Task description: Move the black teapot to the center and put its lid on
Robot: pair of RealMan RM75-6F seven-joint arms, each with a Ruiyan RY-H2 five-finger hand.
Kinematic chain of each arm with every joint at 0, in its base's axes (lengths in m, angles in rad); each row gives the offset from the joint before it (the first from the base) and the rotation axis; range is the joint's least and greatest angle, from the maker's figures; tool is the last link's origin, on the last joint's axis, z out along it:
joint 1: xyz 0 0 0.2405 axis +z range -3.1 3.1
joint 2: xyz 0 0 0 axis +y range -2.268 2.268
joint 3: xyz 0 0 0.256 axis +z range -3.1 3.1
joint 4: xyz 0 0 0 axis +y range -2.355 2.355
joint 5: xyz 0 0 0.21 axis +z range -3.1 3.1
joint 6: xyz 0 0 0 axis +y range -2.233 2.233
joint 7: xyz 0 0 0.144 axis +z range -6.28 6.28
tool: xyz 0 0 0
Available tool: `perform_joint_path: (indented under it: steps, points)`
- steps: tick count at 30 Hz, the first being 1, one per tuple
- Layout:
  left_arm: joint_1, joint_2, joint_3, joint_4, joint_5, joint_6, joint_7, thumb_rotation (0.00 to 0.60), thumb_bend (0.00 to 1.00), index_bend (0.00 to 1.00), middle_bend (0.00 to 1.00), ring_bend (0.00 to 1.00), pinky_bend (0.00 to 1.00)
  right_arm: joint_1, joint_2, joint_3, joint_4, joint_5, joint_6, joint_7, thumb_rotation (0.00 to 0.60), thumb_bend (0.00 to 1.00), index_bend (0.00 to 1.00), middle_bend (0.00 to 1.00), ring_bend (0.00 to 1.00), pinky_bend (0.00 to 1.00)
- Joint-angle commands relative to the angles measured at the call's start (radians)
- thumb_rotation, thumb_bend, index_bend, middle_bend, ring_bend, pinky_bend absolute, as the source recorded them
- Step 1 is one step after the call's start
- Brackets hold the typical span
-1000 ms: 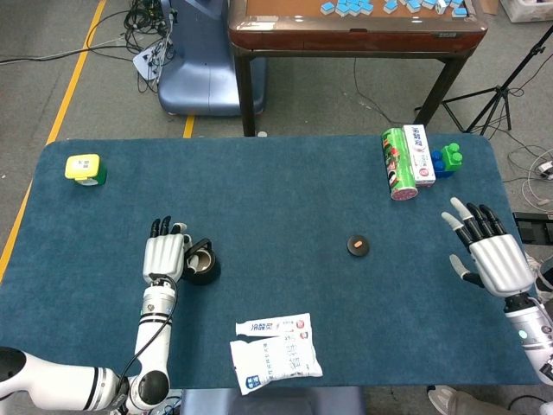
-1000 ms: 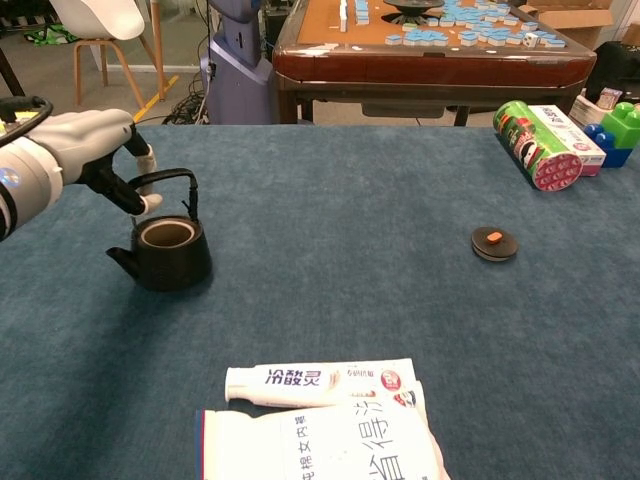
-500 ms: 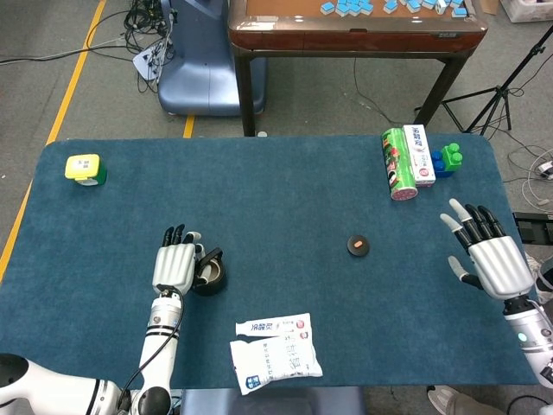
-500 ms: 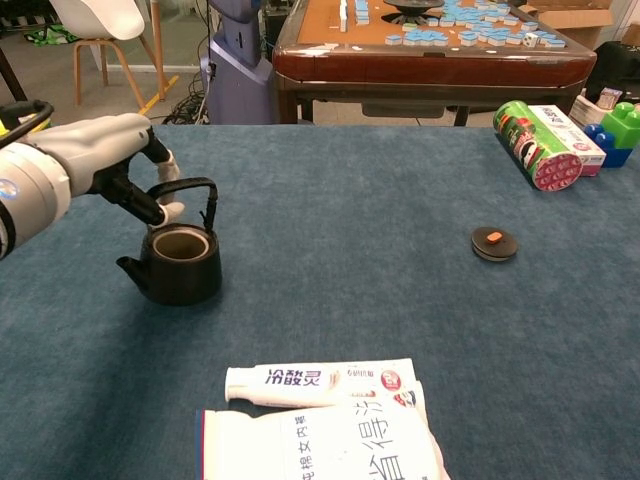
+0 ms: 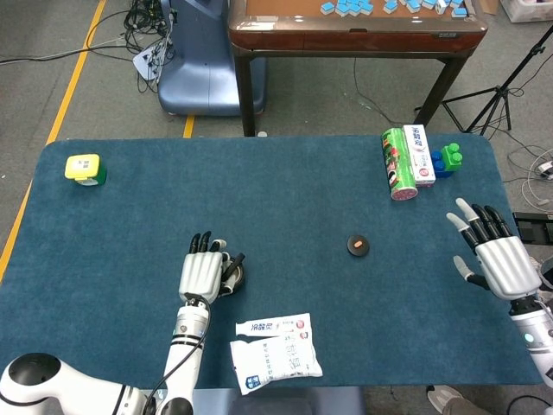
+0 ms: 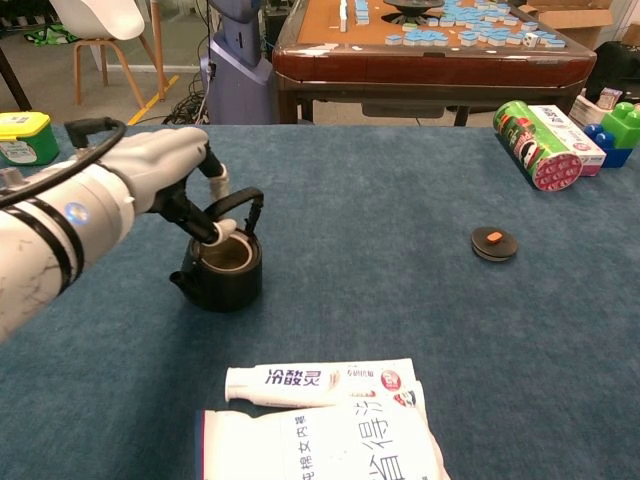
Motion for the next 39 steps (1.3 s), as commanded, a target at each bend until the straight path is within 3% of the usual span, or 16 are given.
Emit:
perform_joint_path:
  steps: [1,7,17,25,39]
  points:
    - [-0.036,-0.062,-0.035,0.023,0.006,0.021,0.047,0.600,0.36,0.69,0.24,0.00,0.00,-0.004,-0.007,-0.002,0.019,0.000,0.004,0.019,0.600,0.41,0.10,0.00,0.00,0.00]
    - [-0.102,-0.157,-0.094,0.077,0.005,0.019,0.125,0.600,0.36,0.69,0.24,0.00,0.00,-0.008,-0.017,-0.004,0.067,0.008,-0.002,0.063,0.600,0.41,0.10,0.00,0.00,0.00]
    - [-0.166,-0.228,-0.182,0.133,-0.013,-0.007,0.182,0.600,0.36,0.69,0.24,0.00,0.00,-0.012,-0.027,-0.002,0.116,0.019,-0.006,0.114,0.600,0.41,0.10,0.00,0.00,0.00]
    - [-0.229,-0.260,-0.255,0.227,-0.055,-0.099,0.199,0.600,0.36,0.69,0.24,0.00,0.00,-0.015,-0.023,-0.002,0.124,0.026,-0.011,0.122,0.600,0.41,0.10,0.00,0.00,0.00]
    - [-0.384,-0.316,-0.363,0.505,-0.150,-0.299,0.198,0.600,0.36,0.69,0.24,0.00,0.00,0.008,-0.036,0.019,0.175,0.083,-0.091,0.144,0.600,0.41,0.10,0.00,0.00,0.00]
